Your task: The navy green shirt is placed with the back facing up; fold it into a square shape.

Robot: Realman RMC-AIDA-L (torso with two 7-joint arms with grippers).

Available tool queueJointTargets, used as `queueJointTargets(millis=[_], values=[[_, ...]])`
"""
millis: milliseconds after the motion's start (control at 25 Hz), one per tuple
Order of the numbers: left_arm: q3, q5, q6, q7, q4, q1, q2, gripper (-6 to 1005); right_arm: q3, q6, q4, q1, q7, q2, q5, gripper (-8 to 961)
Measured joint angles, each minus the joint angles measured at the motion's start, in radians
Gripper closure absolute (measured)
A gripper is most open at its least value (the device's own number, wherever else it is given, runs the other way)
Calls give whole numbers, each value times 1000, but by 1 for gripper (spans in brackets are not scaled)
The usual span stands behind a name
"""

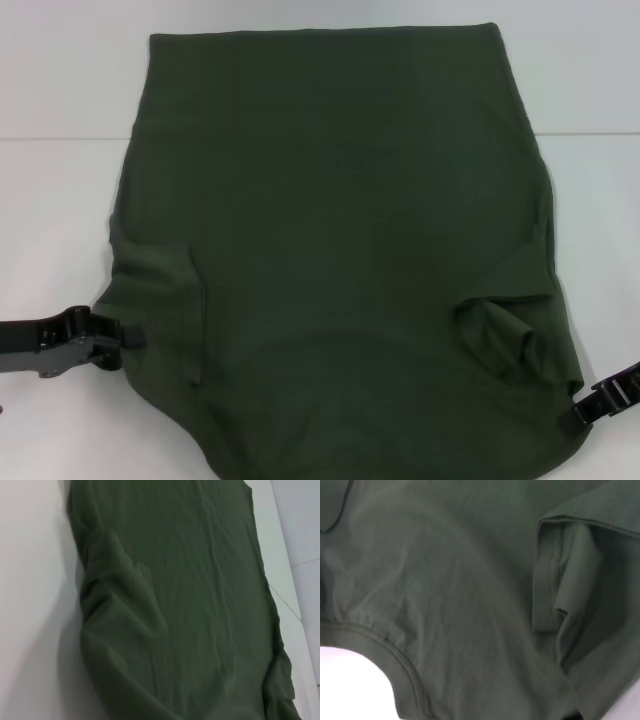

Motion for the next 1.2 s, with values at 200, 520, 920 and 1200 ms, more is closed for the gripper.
queueJointTargets(millis=[200, 520, 920, 1200], values=[[6, 1, 27, 21, 1, 2, 0, 967, 7, -10, 1, -1, -11, -2, 3, 801], [39, 56, 128, 51, 66, 22, 8, 967, 86, -122, -34, -6, -99, -15, 5, 898], [48, 90, 284, 84, 163, 89, 1, 966, 77, -205, -39, -49, -158, -25, -5, 897], [49, 109, 363, 110, 198, 123, -9, 964, 81, -242, -37, -77, -214, -28, -2, 897]])
